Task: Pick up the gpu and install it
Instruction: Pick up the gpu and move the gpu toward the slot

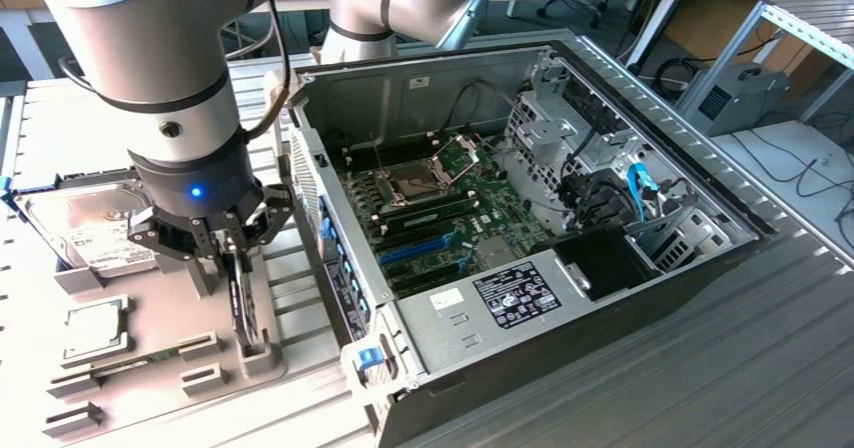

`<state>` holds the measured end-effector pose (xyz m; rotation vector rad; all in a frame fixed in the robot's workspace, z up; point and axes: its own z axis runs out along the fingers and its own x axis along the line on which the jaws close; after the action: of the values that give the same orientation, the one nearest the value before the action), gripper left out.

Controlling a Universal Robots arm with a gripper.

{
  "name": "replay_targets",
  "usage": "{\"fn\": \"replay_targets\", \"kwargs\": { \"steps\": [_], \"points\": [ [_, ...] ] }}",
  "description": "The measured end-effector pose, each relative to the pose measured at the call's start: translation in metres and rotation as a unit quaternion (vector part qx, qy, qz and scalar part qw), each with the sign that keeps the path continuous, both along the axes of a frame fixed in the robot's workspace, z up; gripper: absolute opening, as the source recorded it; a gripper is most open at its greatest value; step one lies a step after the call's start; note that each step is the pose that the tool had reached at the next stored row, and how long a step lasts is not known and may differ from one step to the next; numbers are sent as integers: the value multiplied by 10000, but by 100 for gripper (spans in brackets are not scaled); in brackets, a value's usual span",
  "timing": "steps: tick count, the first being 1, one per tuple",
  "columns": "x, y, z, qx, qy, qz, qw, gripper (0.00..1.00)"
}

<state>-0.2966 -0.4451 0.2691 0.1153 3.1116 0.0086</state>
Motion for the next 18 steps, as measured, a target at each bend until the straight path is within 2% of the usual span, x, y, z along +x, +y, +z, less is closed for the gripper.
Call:
{"fn": "replay_targets", "kwargs": {
  "steps": [18],
  "points": [
    [0, 0, 38, 0, 0, 0, 10000, 26]
  ]
}}
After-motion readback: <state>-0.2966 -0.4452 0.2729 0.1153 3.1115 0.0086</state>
